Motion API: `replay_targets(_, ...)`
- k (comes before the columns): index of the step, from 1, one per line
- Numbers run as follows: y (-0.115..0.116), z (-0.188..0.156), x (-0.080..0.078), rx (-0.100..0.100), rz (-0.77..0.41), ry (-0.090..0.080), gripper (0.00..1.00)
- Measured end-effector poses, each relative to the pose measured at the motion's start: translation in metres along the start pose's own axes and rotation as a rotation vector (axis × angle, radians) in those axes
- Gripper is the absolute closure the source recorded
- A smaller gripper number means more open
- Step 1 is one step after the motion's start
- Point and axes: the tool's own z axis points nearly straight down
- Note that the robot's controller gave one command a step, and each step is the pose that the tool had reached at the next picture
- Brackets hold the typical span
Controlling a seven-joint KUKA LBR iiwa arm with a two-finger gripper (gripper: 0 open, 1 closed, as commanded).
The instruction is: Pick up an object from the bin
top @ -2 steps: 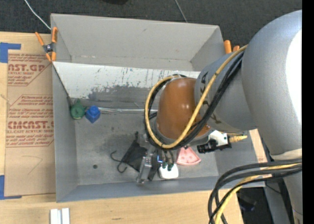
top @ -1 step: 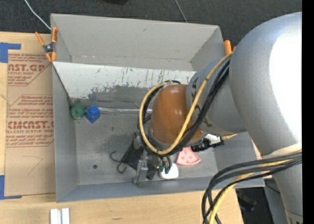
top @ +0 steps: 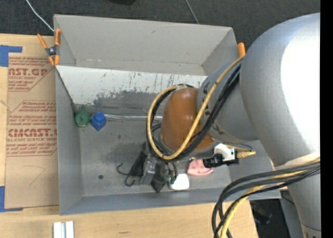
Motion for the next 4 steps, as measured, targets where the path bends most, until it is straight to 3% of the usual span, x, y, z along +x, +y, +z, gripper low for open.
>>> replay_targets(2, -0.001, -0.004, 0.001, 0.002, 0.0, 0.003, 1.0)
replay_targets(4, -0.001, -0.035, 0.002, 0.003, 0.0, 0.007, 1.0)
